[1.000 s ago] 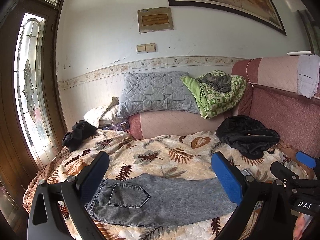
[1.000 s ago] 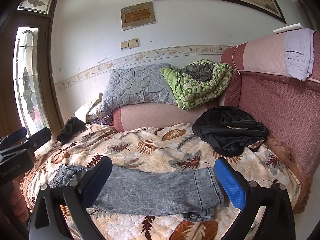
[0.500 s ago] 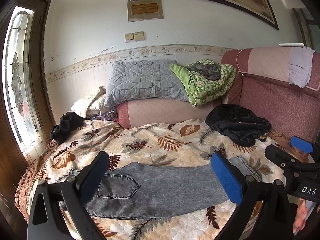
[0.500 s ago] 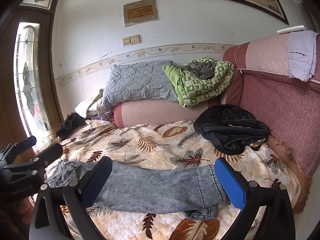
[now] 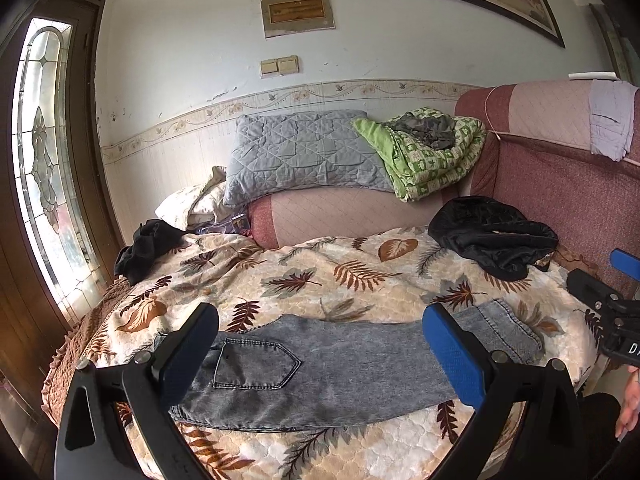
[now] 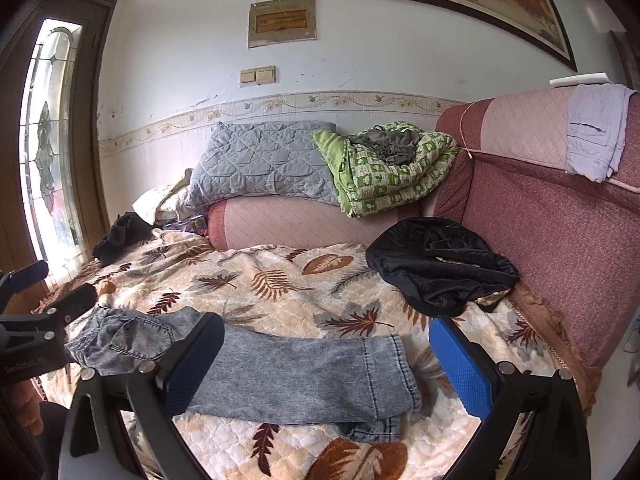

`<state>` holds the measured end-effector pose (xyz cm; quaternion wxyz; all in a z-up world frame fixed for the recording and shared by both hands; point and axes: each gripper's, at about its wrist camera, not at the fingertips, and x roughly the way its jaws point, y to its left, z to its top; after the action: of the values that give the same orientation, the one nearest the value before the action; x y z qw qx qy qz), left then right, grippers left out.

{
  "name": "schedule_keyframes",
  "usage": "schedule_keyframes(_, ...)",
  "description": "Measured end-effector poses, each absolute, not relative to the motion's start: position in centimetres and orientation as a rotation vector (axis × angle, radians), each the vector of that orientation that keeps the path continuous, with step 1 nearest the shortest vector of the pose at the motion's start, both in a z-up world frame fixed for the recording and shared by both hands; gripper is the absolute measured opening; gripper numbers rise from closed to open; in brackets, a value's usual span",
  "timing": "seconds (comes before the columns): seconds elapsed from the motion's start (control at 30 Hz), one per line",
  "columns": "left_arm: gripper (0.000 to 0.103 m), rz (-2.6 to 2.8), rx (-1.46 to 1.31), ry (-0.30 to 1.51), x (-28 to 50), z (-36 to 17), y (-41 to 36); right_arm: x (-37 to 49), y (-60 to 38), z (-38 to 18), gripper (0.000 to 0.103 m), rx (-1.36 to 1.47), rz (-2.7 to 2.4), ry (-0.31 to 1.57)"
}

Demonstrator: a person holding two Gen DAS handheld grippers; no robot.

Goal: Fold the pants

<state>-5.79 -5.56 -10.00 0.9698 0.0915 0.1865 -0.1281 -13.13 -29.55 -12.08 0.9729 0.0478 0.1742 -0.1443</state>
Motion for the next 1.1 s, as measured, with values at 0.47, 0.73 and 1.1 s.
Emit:
schedule_keyframes(0.47,0.102,-0.174,0.142,0.512,-3.2,-13.3,-3.5,-11.7,-28.5,-13.5,0.103,0.156,-0.21,0.397)
schedule_keyframes(0.73,0.102,-0.148,0.118,0.558,-2.7,-14.4,-2.4,-10.7,-25.3,-14.1,0.103,0.128,-0.134,0.424)
schedule_keyframes(1.1,0.101,-0.109,0.103,0.58,-2.0,-14.7,-1.1,-10.2,-23.0,-13.8,0.103,0.095,-0.092,0.423)
